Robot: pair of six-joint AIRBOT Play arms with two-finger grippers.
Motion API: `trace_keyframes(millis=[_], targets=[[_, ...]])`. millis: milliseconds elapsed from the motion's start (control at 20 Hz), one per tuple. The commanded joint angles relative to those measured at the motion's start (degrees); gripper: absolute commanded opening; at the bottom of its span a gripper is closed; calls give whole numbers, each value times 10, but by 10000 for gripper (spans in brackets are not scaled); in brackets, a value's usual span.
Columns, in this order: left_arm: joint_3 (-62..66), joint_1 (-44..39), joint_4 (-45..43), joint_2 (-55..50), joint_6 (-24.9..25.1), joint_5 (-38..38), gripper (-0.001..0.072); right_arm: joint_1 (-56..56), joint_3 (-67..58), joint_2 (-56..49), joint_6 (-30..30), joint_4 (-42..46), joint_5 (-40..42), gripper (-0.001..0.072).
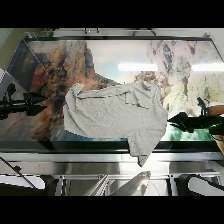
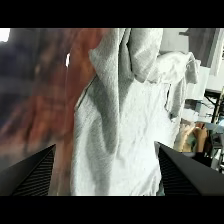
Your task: Fold the shirts.
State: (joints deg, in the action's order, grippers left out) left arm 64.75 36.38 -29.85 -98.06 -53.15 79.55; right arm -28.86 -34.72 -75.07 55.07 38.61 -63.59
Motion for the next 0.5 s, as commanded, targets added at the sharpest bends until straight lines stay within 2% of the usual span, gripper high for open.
trace_keyframes(millis=[0,50,150,450], targets=[[33,-2,-42,0,-21,18,720,-48,0,33,12,20,-31,398],[35,-2,-52,0,-25,20,720,-47,0,32,24,40,-33,399],[26,-2,-51,0,-25,18,720,-39,15,31,33,49,-34,489],[8,-2,-52,0,-24,8,720,22,66,31,35,26,19,485]])
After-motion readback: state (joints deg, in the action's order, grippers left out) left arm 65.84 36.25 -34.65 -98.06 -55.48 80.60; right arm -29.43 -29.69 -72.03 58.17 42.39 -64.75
